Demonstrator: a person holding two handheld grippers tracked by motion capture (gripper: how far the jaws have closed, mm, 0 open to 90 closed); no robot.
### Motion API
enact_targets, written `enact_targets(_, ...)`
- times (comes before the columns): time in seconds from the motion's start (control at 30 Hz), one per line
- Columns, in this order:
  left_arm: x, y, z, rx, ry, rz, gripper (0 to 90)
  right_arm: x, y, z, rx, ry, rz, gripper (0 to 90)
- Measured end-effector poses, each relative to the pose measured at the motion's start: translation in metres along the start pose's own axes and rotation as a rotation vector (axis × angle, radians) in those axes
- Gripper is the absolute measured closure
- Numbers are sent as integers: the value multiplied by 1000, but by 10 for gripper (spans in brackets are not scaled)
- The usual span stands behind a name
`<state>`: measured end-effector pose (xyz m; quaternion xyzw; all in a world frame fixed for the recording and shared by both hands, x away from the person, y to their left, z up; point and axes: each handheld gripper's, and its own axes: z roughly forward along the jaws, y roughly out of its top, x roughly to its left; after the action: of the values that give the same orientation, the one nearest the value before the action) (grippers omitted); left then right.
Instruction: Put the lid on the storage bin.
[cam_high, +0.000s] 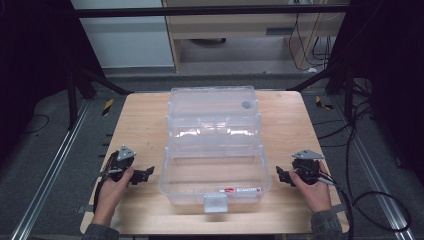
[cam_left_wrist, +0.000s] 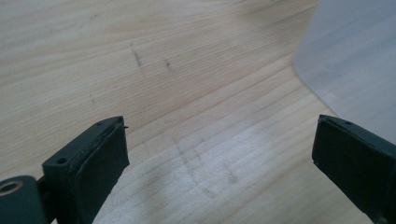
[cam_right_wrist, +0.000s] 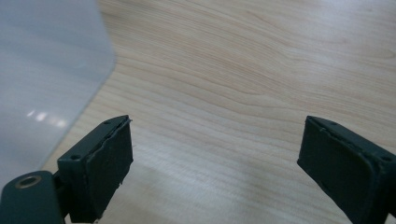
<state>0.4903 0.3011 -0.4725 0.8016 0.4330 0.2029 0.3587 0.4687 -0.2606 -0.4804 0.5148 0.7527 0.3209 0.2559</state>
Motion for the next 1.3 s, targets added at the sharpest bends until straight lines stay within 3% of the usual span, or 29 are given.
enact_targets(0.07, -1, 4, -11, -20, -34, 15, 30, 1, 6, -10, -4, 5, -46, 103)
enact_targets(0.13, -1, 6, -16, -34, -40, 9, 33, 2, 8, -16, -2, 7, -68, 103)
enact_targets(0.17, -3, 11, -29, -50, -71, -2, 33, 1, 16, -27, 6, 14, -107, 104)
enact_targets(0.2, -3, 11, -29, -50, -71, -2, 33, 1, 16, -27, 6, 14, -107, 104)
enact_targets(0.23, -3, 19, -40, -49, -87, -13, 34, -1, 26, -39, 6, 35, -134, 103)
enact_targets(0.33, -7, 33, -58, -86, -118, -33, 40, -1, 41, -51, 6, 59, -177, 105)
enact_targets(0.47, -18, 48, -74, -92, -139, -15, 42, 6, 61, -69, 7, 100, -265, 95)
enact_targets(0.57, -31, 60, -83, -99, -184, 33, 42, 12, 79, -79, 4, 111, -319, 97)
enact_targets(0.67, -45, 69, -88, -84, -185, 101, 42, 18, 97, -83, 14, 109, -393, 120)
enact_targets(0.7, -45, 69, -88, -84, -185, 101, 43, 22, 105, -85, 20, 107, -425, 137)
enact_targets(0.87, -65, 84, -90, -65, -213, 191, 42, 31, 136, -83, 37, 146, -532, 202)
enact_targets(1.1, -81, 95, -89, -29, -246, 274, 42, 44, 176, -77, 47, 204, -654, 380)
enact_targets(1.3, -90, 101, -87, 0, -264, 318, 47, 61, 200, -69, 61, 261, -777, 520)
